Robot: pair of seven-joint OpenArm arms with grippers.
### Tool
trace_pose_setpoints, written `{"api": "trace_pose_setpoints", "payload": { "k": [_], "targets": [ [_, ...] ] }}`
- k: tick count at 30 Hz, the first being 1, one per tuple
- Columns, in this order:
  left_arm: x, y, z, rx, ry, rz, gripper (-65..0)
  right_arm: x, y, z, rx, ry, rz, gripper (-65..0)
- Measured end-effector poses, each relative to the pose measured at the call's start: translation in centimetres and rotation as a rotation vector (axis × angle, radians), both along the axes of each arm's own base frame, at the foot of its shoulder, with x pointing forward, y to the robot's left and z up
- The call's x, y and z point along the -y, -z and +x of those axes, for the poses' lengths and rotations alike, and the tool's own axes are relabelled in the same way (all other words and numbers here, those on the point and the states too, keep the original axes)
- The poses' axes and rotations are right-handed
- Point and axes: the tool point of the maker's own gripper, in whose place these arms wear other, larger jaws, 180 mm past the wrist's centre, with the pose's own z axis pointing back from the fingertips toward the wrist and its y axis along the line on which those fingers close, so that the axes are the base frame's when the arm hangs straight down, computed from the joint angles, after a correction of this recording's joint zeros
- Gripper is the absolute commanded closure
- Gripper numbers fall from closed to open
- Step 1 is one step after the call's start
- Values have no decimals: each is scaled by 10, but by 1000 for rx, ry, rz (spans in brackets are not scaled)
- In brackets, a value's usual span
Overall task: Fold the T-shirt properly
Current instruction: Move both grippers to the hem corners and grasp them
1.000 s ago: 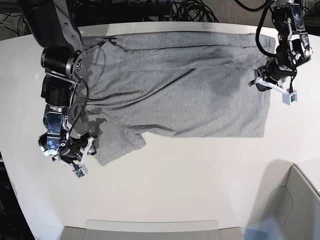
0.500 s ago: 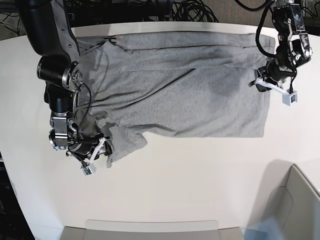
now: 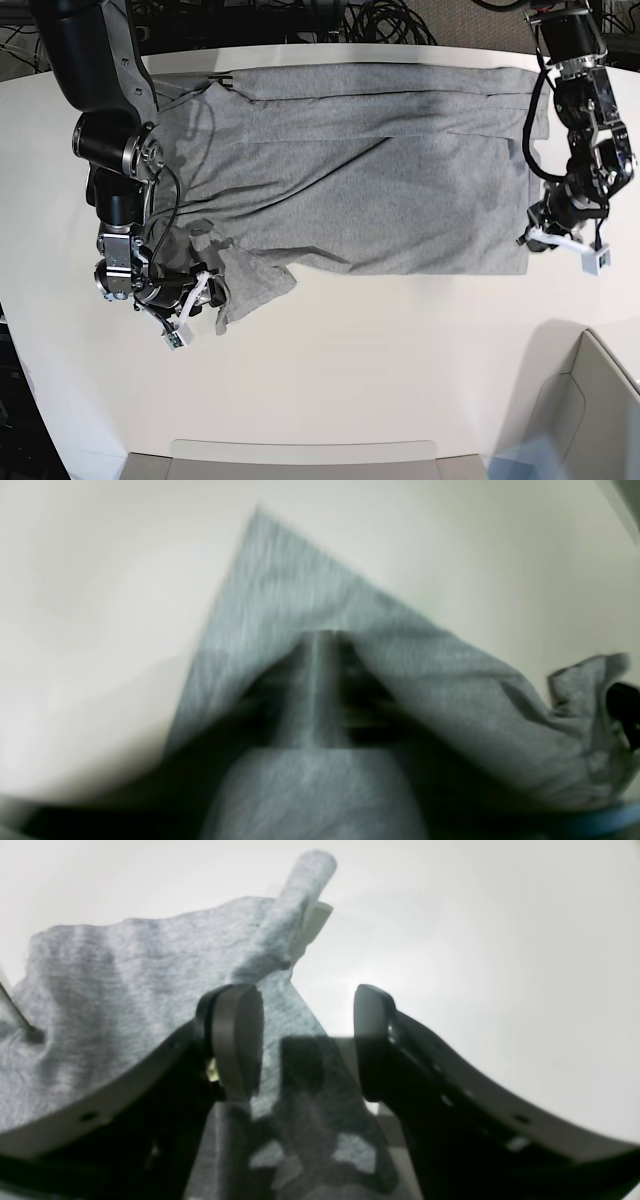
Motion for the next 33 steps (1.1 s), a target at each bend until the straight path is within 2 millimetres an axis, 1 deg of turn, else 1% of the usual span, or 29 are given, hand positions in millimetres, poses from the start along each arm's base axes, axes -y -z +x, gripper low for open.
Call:
{"api": "trace_pose_setpoints", "payload": {
  "k": [2, 3, 5, 7, 9, 13, 18, 20, 21, 23, 25, 27, 28, 30, 32, 33],
  "targets": [
    [-13, -7, 20, 15, -3, 26, -353, 0, 1, -1, 2, 5, 8, -305],
    [-13, -9, 29, 22, 42, 36, -358, 1, 1, -1, 4, 8, 10, -305],
    [-17, -2, 42, -2, 94, 50, -352, 2, 1, -1, 6, 10, 12, -305],
    [-20, 11, 54, -11, 150, 65, -352, 4, 1, -2, 4, 11, 11, -305],
    [-21, 29, 61, -41, 195, 89, -352, 4, 1, -2, 6, 11, 13, -305],
    [-26, 64, 61, -101, 196, 120, -352, 5, 1, -2, 6, 13, 11, -305],
    [-33, 95, 50, -149, 174, 136, -355, 5, 2, -3, 6, 13, 13, -305],
    [-38, 97, 55, -149, 169, 141, -355, 5, 3, -4, 9, 14, 16, -305],
    [-37, 98, 57, -150, 197, 160, -355, 6, 3, -4, 9, 16, 15, -305],
    [-23, 100, 59, -131, 290, 144, -353, 6, 3, -4, 9, 15, 14, -305],
    [-18, 101, 60, -127, 323, 132, -350, 5, 3, -3, 10, 15, 16, -304],
    [-17, 101, 59, -122, 330, 132, -310, 6, 3, -3, 10, 15, 15, -295],
    [-17, 101, 59, -122, 330, 132, -275, 5, 3, -4, 9, 14, 15, -266],
    [-18, 102, 58, -126, 328, 132, -186, 6, 4, -4, 8, -24, -34, -166],
    [-19, 102, 58, -125, 323, 129, -70, 5, 6, -4, 1, -58, -84, -38],
    [-19, 102, 59, -124, 322, 127, -8, 2, 6, -4, -3, -66, -89, 0]
  ]
}}
